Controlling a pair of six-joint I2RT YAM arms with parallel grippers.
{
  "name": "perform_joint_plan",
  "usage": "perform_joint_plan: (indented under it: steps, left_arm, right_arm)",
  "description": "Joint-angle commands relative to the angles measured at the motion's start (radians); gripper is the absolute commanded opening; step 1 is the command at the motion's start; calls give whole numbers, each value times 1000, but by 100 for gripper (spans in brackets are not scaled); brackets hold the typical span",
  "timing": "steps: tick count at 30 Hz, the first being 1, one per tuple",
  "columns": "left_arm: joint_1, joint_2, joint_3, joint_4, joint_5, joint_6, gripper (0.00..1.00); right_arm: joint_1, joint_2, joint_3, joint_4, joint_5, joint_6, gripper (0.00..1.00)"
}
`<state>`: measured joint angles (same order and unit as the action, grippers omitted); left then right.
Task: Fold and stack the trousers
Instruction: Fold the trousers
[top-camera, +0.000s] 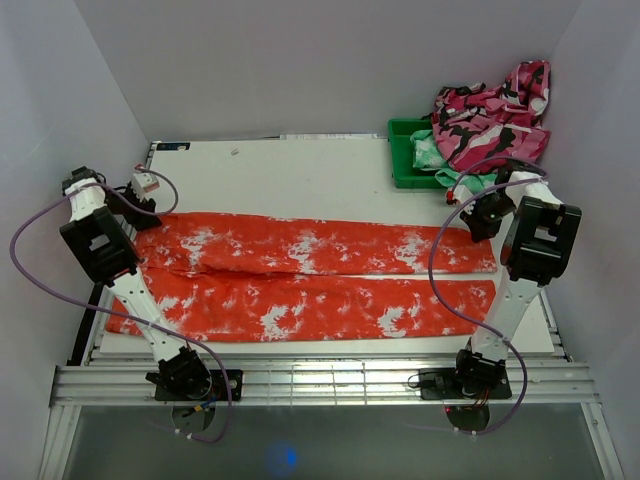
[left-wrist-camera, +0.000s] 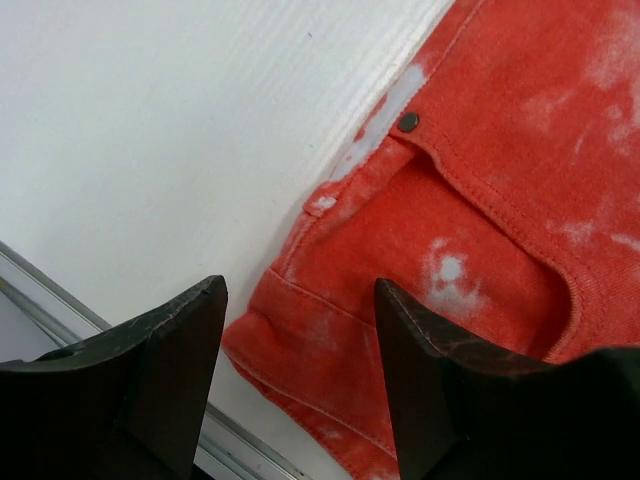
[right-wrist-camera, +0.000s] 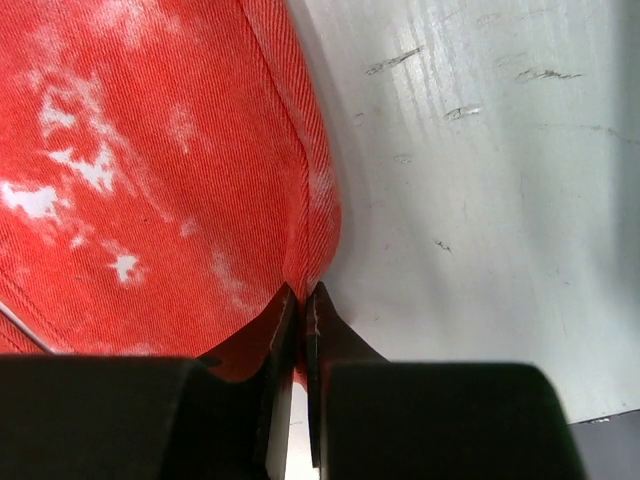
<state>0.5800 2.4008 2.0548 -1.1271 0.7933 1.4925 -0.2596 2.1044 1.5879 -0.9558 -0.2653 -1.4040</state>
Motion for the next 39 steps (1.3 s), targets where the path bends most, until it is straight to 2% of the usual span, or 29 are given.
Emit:
perform_joint_plan:
  steps: [1, 6, 15, 18, 21, 28, 31, 34, 35, 37, 38, 39]
  left_arm:
    - [0, -40, 48, 45, 118, 20, 71]
    - [-20, -60, 41, 67, 133, 29, 71]
    - [-83, 4, 34, 125, 44, 37, 72]
    - [-95, 35, 38, 135, 9, 31, 67]
    - [-104, 46, 27, 101, -22, 60, 59]
    - [-109, 18, -39, -14, -68, 115, 61]
    - [-111, 12, -74, -29, -100, 118, 58]
    - [-121, 21, -73, -43, -138, 117, 47]
    - [-129, 24, -65, -43, -147, 100, 36]
    - [-134, 38, -19, -45, -144, 56, 22]
    - [-134, 41, -1, -43, -132, 40, 2]
    - [-134, 37, 34, -28, -117, 19, 0]
  right_arm:
    - [0, -26, -49, 12, 1, -30, 8]
    - [-1, -46, -71, 15, -2, -38, 8]
    - [0, -72, -88, 40, -29, -35, 8]
    - [0, -90, -101, 63, -34, -36, 8]
    - [-1, -103, -105, 66, -41, -33, 8]
    - [-3, -161, -131, 71, -71, -39, 8]
    - [-1, -178, -138, 71, -77, -39, 8]
    - [-3, -191, -138, 71, -89, -38, 8]
    - [-3, -195, -135, 71, -92, -32, 8]
    - [-3, -202, -118, 71, -101, -24, 8]
    - [-1, -207, -112, 71, -103, -20, 8]
    - [-3, -214, -103, 72, -104, -16, 8]
